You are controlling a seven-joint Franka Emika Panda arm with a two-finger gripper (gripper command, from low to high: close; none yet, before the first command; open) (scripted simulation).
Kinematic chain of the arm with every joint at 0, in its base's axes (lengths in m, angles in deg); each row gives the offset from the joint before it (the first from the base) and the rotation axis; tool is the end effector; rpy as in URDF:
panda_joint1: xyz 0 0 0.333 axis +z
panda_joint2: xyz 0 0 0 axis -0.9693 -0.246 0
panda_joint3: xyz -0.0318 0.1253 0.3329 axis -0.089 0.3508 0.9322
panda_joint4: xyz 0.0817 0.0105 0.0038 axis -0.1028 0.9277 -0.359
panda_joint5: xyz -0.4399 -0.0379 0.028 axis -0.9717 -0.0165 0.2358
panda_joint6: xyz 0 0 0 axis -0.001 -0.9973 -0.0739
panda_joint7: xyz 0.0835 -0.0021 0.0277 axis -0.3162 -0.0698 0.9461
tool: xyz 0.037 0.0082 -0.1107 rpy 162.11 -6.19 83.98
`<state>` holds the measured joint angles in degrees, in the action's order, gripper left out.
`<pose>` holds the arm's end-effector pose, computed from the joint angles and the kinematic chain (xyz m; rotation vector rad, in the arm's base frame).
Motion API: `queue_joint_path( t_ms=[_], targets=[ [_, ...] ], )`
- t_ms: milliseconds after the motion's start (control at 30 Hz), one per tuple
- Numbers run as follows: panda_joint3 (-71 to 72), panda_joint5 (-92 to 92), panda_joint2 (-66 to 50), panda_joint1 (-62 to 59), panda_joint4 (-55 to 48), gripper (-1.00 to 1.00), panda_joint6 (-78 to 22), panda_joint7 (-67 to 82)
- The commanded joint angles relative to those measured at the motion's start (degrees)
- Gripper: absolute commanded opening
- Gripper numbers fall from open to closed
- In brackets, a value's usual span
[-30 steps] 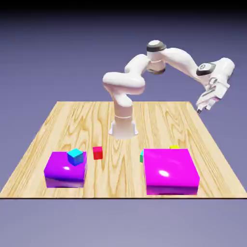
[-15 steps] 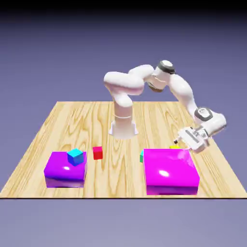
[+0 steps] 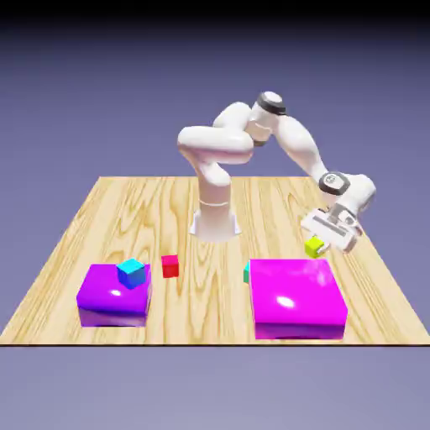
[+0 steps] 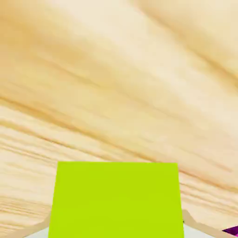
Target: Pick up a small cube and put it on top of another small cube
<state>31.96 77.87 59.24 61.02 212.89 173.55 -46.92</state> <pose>0.1142 0.3930 0.0825 1.7376 1.5505 -0.0548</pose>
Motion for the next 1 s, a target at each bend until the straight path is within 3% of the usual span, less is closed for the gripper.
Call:
queue_joint_path(
  t_ms=[0,533,900,933,967],
  targets=[
    [0.6,1.5,-0.6,1.9,2.1,-1.00,2.4,1.2],
    [21.4,22.8,-0.1,19.8,34.6,-1.00,31.1,25.8],
    [32.2,43.7,11.3,8.2,26.2,-1.00,35.3,39.5],
    [32.2,43.8,11.3,8.2,26.2,1.00,35.3,39.5],
    [32.2,43.8,11.3,8.2,26.2,1.00,35.3,39.5]
  ],
)
